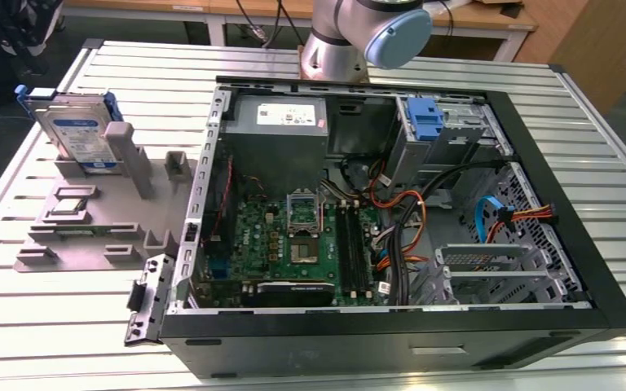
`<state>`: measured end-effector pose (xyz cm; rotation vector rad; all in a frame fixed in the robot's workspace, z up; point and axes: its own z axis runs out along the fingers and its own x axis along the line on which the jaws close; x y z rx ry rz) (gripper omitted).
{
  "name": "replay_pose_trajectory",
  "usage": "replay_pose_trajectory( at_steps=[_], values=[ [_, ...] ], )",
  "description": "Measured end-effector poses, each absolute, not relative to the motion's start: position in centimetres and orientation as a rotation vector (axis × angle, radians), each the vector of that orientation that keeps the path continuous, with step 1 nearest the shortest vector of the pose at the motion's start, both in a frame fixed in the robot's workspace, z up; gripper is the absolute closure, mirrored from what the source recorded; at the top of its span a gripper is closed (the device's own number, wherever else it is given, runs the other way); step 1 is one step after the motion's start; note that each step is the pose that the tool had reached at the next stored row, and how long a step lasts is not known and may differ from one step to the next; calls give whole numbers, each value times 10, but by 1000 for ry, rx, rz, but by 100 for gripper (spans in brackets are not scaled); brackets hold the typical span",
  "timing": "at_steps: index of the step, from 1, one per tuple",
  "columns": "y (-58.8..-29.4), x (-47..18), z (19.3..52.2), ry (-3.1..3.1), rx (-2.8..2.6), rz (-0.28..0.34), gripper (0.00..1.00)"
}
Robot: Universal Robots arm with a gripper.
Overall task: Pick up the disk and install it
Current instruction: 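Pick up the disk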
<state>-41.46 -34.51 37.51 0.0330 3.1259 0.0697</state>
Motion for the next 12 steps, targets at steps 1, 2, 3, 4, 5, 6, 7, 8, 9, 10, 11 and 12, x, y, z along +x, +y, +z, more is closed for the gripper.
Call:
replay_pose_trajectory(
  at_steps=[1, 2, 3, 4, 5, 6, 7, 8, 9, 10, 11, 12],
  values=[
    [-345, -415, 375, 3126, 6, 70, 90],
    [-345, -415, 375, 3127, -22, 70, 90],
    [-345, -415, 375, 3127, -50, 70, 90],
    [-345, -415, 375, 3127, -78, 70, 90],
    [-345, -415, 375, 3126, -106, 71, 90],
    [-345, -415, 375, 3126, -134, 71, 90],
    [-345, -415, 375, 3125, -165, 71, 90],
    [-345, -415, 375, 3123, -193, 71, 90],
    [-345, -415, 375, 3122, -221, 71, 90],
    [-345, -415, 375, 3120, -249, 72, 90],
    [-345, -415, 375, 3118, -277, 72, 90],
    [-345, -415, 375, 3116, -305, 72, 90]
  ],
)
